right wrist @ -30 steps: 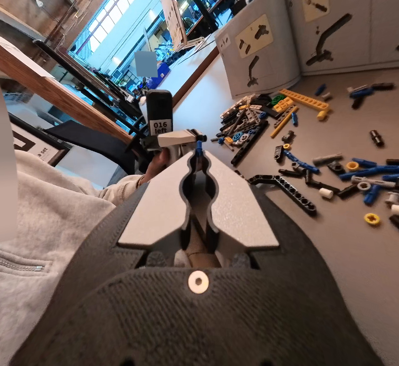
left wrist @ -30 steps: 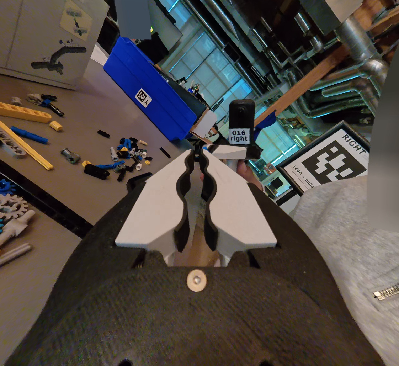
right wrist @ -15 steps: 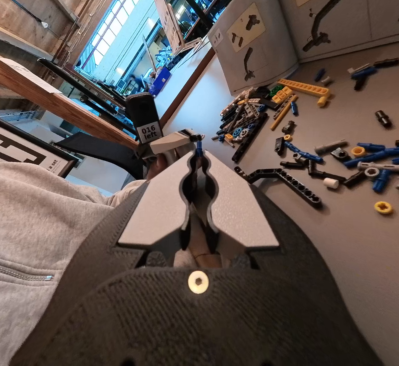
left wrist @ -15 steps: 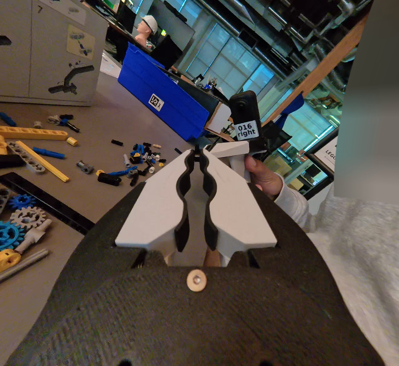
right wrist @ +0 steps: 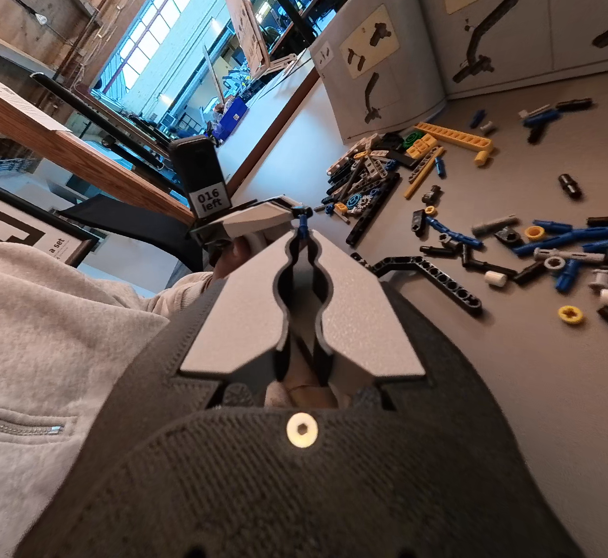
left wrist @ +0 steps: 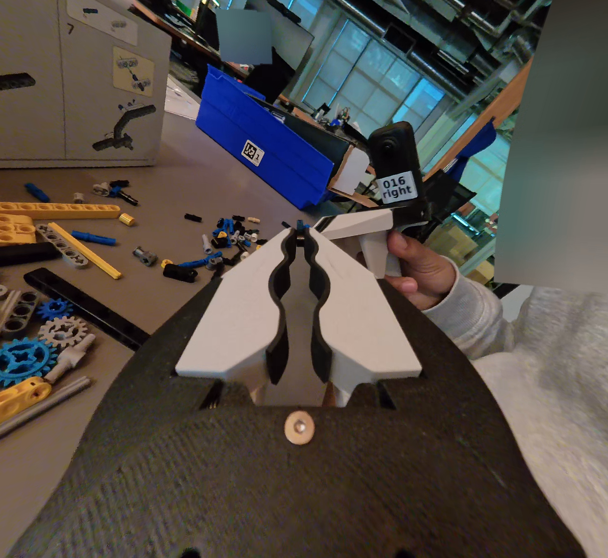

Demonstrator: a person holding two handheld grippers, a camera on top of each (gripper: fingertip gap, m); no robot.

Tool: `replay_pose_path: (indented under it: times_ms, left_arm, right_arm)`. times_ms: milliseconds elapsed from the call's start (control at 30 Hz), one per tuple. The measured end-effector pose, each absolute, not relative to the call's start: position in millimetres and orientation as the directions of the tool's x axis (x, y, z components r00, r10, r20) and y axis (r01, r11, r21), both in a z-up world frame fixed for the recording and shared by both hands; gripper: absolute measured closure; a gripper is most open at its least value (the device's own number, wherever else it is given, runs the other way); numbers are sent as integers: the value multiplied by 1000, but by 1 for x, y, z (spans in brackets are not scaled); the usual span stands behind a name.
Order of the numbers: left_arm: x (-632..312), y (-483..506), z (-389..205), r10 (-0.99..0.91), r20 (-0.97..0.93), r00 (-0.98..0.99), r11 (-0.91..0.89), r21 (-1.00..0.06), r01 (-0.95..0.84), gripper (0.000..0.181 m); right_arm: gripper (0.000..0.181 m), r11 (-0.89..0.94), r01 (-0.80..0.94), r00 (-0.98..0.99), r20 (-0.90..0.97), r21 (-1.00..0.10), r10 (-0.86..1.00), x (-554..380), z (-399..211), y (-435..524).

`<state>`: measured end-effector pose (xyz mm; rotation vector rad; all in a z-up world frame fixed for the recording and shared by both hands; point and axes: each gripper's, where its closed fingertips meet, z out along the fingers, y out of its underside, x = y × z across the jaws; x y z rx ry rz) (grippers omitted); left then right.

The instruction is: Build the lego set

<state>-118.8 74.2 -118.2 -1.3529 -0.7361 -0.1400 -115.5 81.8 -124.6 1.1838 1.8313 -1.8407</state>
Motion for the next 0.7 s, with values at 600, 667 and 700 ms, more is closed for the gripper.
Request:
replay_pose_path:
  times_ms: [600, 667, 700]
  left_arm:
    - [-118, 80, -128, 517, 352, 781, 89, -929, 359, 180]
    - [-118, 81, -129, 514, 357, 780, 85, -926, 368, 180]
    - [-118, 81, -129, 517, 353, 780, 80, -927, 366, 180]
  right_arm:
    - [179, -97, 682, -630, -649, -725, 426, -118, -134, 85]
    - [179, -95, 684, -627, -650, -723, 428, -118, -134, 85]
    - [179, -91, 686, -627, -650, -722, 429, -117, -135, 85]
